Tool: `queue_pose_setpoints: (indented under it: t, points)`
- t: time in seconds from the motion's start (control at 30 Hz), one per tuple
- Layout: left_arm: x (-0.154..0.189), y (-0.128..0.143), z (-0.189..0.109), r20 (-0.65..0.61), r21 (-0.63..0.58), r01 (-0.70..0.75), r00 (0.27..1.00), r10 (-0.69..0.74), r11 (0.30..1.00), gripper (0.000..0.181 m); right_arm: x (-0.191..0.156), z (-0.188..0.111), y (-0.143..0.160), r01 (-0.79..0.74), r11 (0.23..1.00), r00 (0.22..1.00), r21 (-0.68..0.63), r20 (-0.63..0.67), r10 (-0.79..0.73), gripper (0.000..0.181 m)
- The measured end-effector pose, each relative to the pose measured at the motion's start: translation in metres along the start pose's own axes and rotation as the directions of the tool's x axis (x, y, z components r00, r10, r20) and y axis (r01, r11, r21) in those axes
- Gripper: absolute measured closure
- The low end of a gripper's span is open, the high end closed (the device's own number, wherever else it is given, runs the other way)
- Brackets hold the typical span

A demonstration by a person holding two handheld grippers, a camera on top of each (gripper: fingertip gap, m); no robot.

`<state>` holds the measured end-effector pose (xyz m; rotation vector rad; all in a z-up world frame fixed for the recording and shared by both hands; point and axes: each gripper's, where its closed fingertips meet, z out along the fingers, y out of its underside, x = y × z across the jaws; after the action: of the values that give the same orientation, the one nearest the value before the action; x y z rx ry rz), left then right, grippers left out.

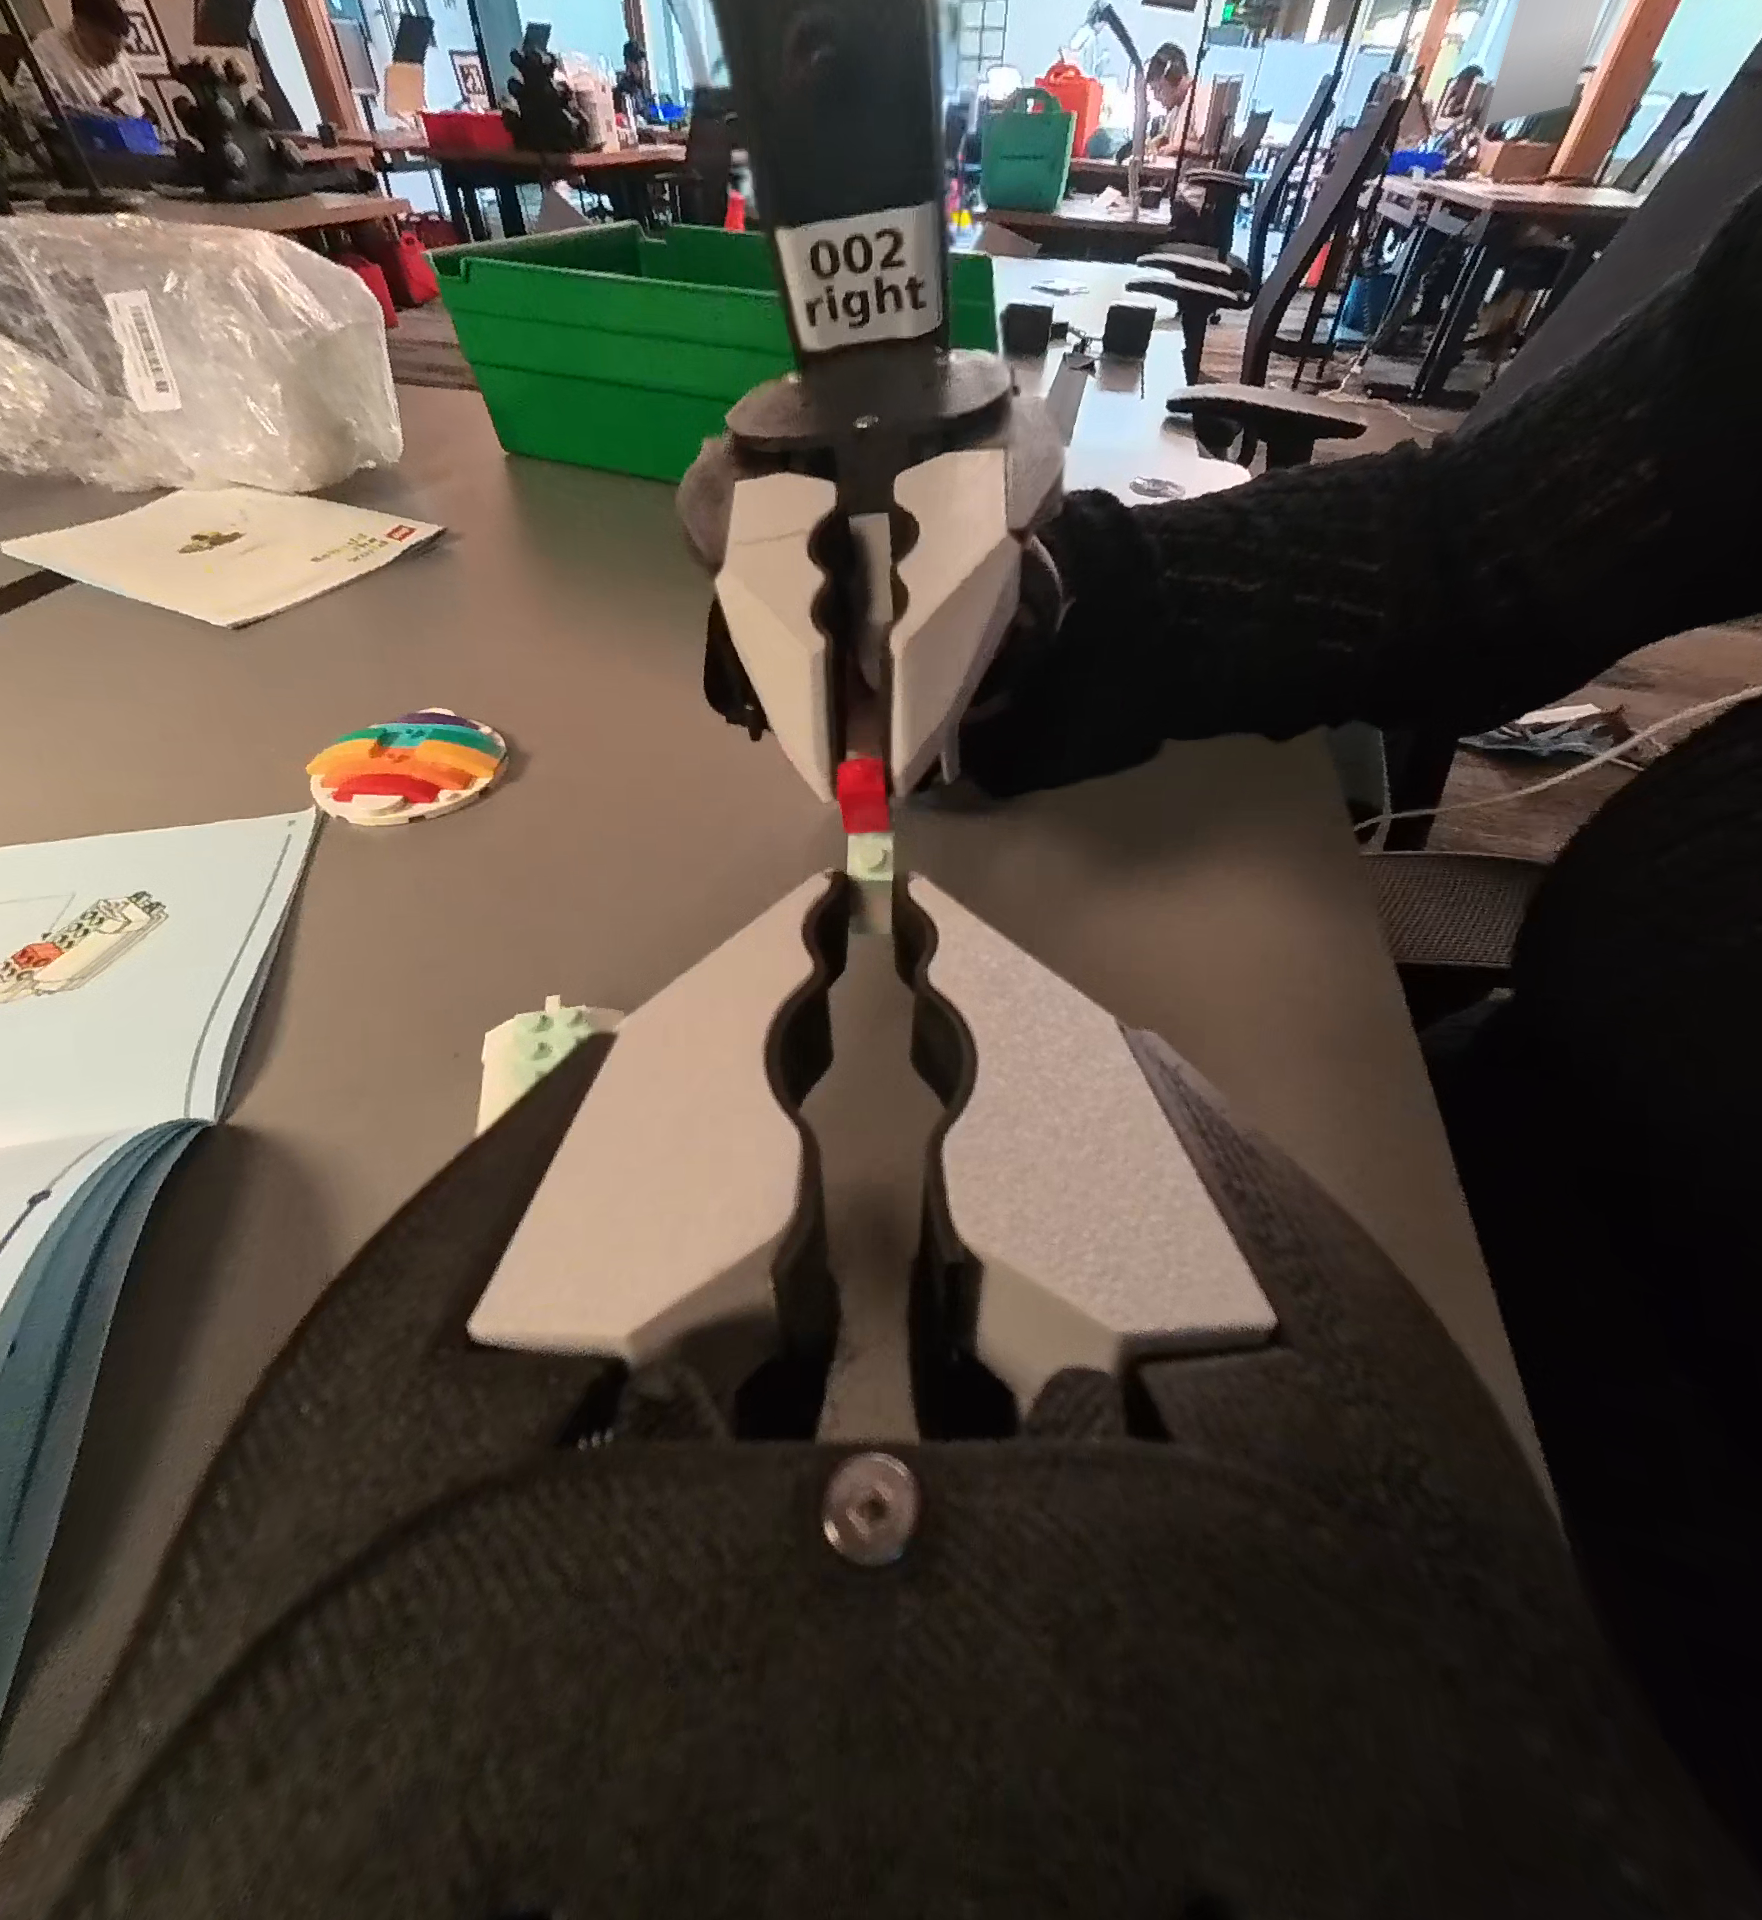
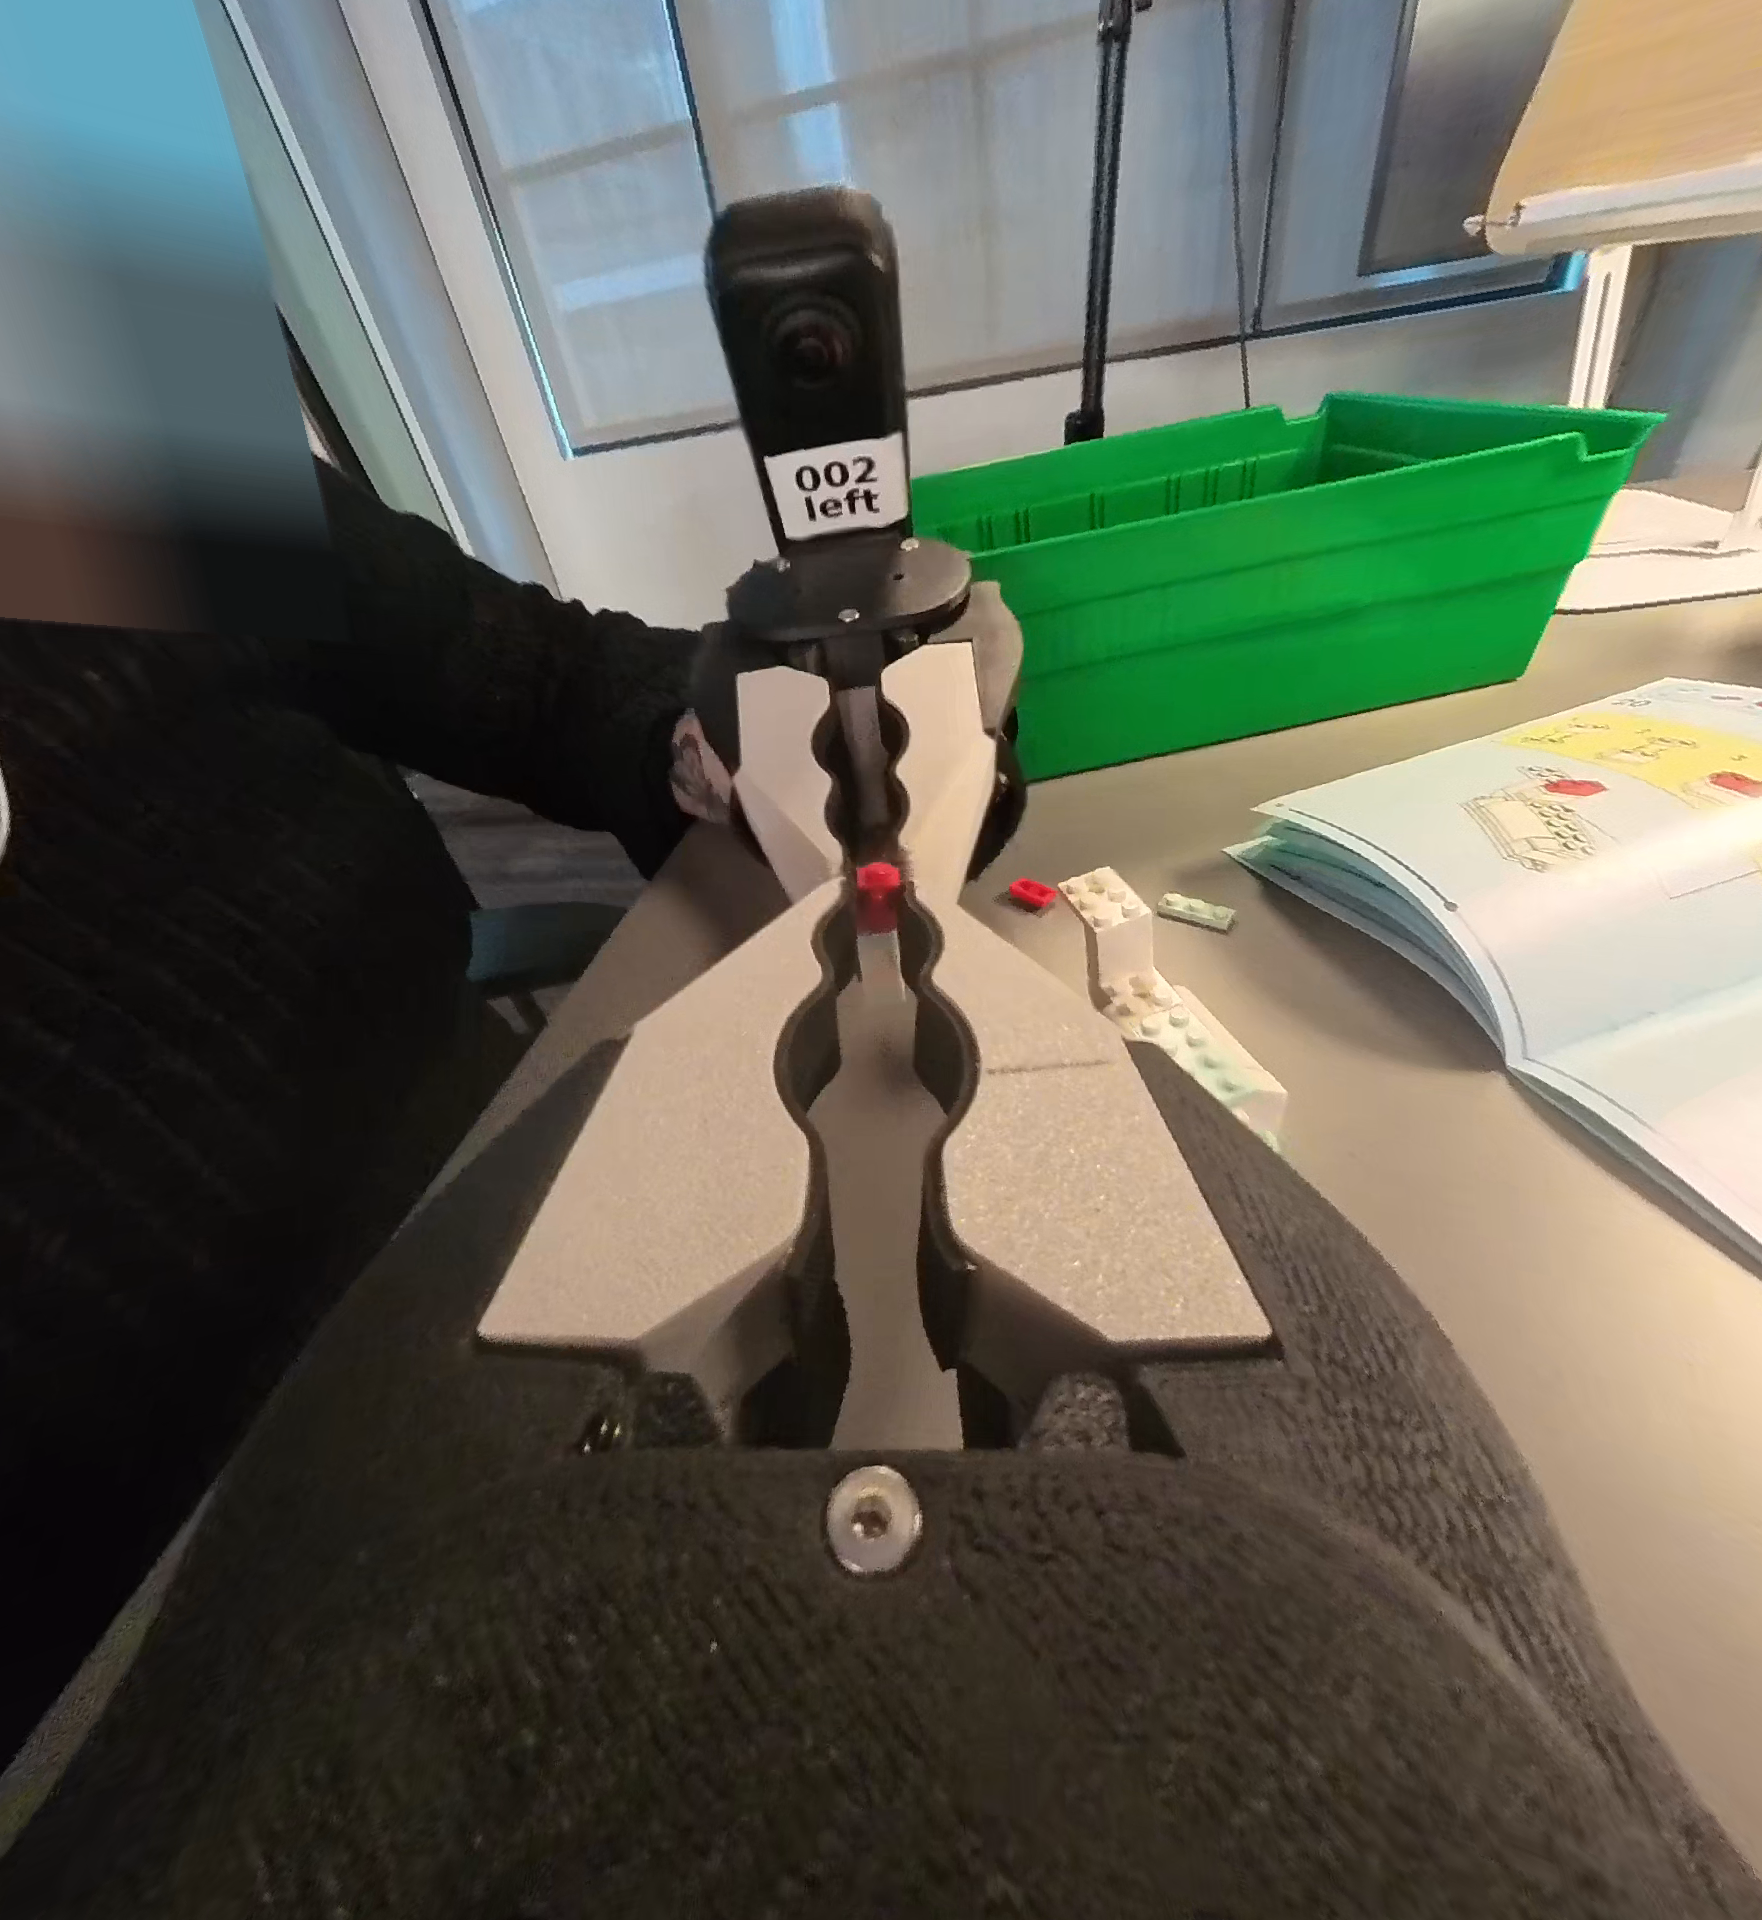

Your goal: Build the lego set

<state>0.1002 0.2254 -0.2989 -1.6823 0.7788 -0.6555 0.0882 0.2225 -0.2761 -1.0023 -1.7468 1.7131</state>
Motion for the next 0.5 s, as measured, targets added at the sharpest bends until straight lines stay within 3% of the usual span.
queue_pose_setpoints:
  t: [0.3, 0.5]
  points:
    - [0.0021, 0.0019, 0.0001, 0.029, -0.013, -0.059, 0.998, 0.059, 0.998, 0.175, -0.0036, 0.0004, 0.0053, 0.089, 0.995, 0.996, -0.054, -0.008, -0.089, 0.176]
    - [-0.0021, -0.0024, -0.0042, 0.009, 0.026, 0.015, 1.000, -0.015, 1.000, 0.175, 0.0010, 0.0030, 0.0001, 0.132, 0.991, 0.990, -0.006, -0.056, -0.132, 0.176]
